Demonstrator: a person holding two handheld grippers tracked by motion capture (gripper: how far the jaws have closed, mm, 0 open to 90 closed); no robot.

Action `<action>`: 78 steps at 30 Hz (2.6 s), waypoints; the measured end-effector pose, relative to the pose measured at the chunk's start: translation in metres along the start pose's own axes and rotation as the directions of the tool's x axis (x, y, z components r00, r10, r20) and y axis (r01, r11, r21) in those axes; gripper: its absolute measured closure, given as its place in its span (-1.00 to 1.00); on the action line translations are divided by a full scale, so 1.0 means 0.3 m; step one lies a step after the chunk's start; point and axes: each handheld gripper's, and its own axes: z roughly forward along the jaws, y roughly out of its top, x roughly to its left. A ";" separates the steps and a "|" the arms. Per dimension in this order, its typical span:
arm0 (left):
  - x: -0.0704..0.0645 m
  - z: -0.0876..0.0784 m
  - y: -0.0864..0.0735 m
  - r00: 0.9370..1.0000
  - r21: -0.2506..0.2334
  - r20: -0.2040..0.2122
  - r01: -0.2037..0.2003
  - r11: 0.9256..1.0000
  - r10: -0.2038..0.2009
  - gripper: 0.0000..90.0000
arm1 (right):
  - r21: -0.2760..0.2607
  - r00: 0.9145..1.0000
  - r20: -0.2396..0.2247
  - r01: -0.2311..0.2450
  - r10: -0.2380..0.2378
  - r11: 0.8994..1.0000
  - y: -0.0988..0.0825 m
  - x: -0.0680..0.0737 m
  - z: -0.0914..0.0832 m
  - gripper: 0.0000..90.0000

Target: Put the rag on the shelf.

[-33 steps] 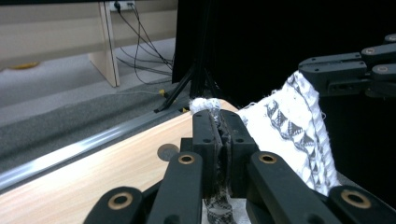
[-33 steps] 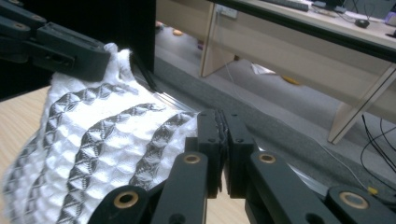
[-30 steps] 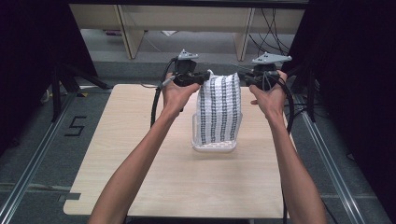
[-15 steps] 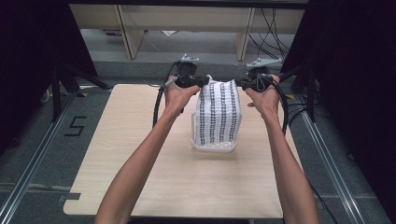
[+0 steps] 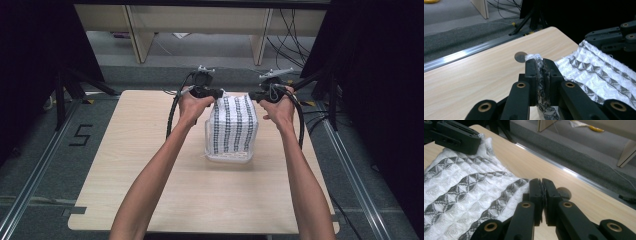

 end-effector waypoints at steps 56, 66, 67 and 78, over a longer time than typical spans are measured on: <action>0.073 -0.266 -0.046 0.993 -0.035 -0.122 -0.010 0.999 0.006 -0.14 | -0.054 0.995 0.031 -0.093 0.095 0.994 -0.071 -0.021 -0.153 0.02; 0.041 -0.317 -0.093 0.996 -0.048 -0.083 0.009 0.999 -0.013 -0.36 | -0.117 0.997 -0.001 -0.079 0.079 0.990 -0.098 0.027 -0.215 -0.17; 0.039 -0.321 -0.097 0.997 -0.050 -0.074 0.004 0.999 -0.008 -0.36 | -0.122 0.997 -0.004 -0.076 0.076 0.990 -0.099 0.031 -0.219 -0.17; 0.028 -0.349 -0.131 0.998 -0.082 -0.066 0.009 0.997 -0.014 -0.39 | -0.130 0.998 -0.016 -0.056 0.054 0.990 -0.111 0.078 -0.260 -0.19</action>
